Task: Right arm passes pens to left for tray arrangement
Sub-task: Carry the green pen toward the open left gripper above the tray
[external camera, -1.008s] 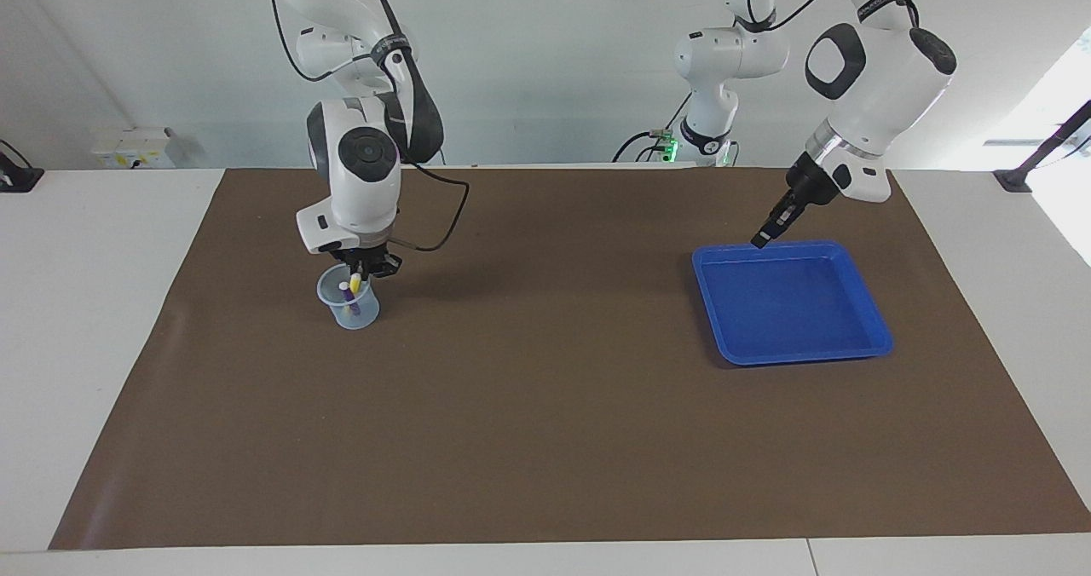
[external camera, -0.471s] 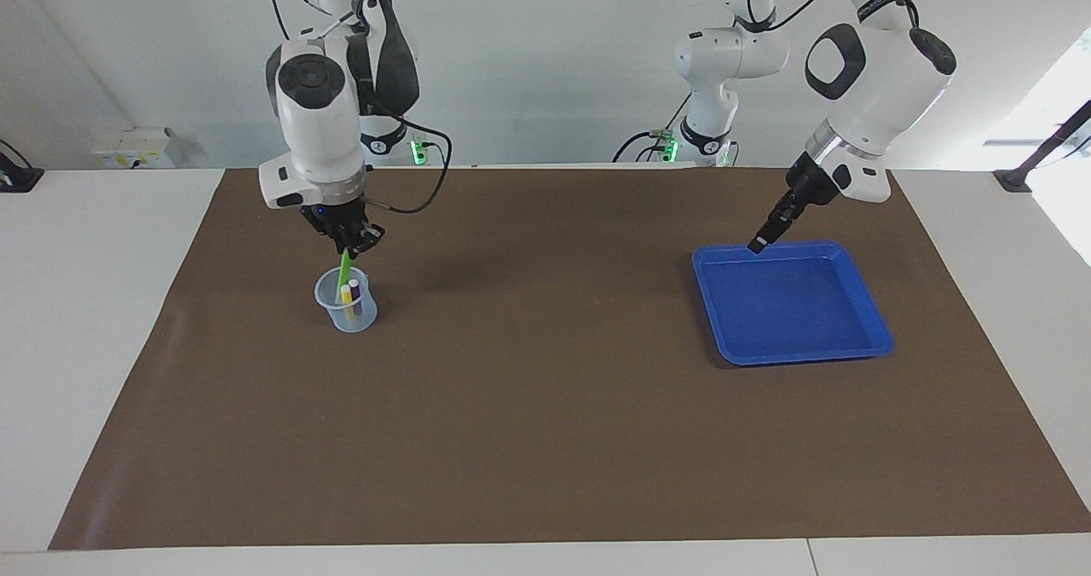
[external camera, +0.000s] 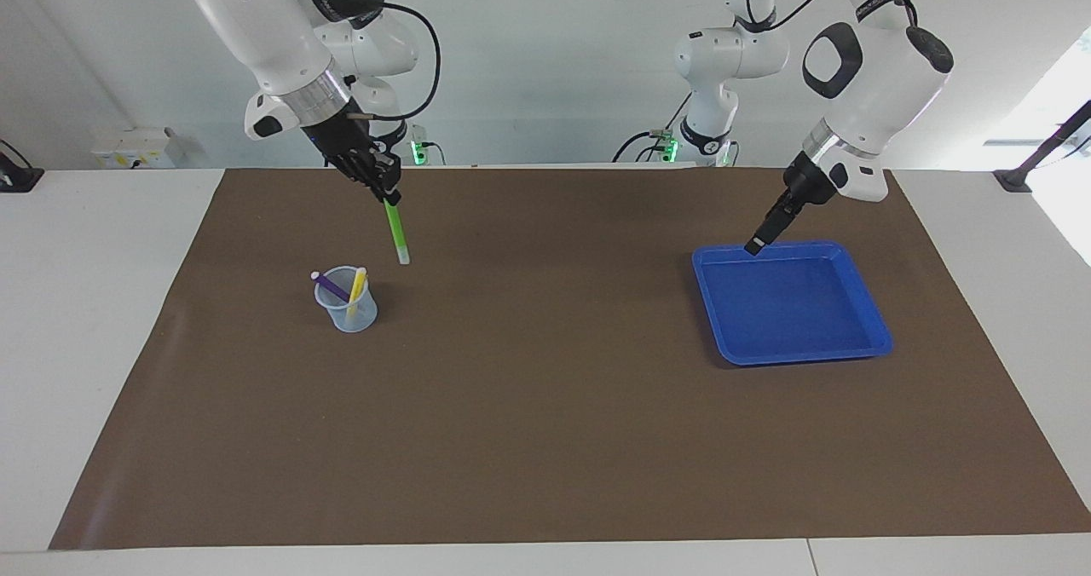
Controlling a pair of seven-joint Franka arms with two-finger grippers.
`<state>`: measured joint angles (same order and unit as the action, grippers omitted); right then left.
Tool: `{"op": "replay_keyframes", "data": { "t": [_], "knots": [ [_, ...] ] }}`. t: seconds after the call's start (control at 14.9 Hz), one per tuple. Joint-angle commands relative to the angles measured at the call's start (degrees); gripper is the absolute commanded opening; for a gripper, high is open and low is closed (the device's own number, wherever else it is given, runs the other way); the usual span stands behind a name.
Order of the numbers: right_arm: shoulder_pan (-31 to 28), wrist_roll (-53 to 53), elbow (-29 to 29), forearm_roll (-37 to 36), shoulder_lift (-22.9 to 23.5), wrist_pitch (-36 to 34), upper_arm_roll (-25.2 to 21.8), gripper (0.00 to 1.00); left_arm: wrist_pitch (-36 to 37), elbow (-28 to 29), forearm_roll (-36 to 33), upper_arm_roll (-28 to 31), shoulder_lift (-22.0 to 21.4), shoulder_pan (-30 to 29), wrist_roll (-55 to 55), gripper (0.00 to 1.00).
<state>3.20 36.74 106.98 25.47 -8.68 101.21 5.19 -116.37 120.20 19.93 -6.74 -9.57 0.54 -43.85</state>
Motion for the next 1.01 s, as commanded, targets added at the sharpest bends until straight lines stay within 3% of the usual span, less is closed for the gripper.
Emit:
{"op": "replay_keyframes", "data": {
  "t": [0.0,0.27,0.47,0.74,0.94],
  "knots": [
    [-0.56,3.49,-0.46,10.53,0.42,0.92,0.16,0.00,-0.35,-0.76,0.72,-0.73,-0.01,2.09,-4.21,1.00],
    [-0.38,15.35,-0.46,23.55,0.51,6.09,4.46,0.00,0.87,-3.82,0.72,-1.35,-0.45,3.77,-10.79,1.00],
    [-0.38,22.83,-0.55,29.79,1.38,11.54,9.38,0.00,8.33,-9.79,1.51,-1.61,0.51,4.12,-16.86,1.00],
    [-0.30,31.53,-5.01,32.98,5.24,13.31,12.82,0.00,16.69,-17.44,15.55,-1.35,3.76,1.75,-21.33,1.00],
    [-0.21,37.25,-9.76,32.98,9.28,13.40,14.93,0.00,16.09,-17.90,20.47,-1.44,3.51,1.57,-28.29,1.00]
  ]
}}
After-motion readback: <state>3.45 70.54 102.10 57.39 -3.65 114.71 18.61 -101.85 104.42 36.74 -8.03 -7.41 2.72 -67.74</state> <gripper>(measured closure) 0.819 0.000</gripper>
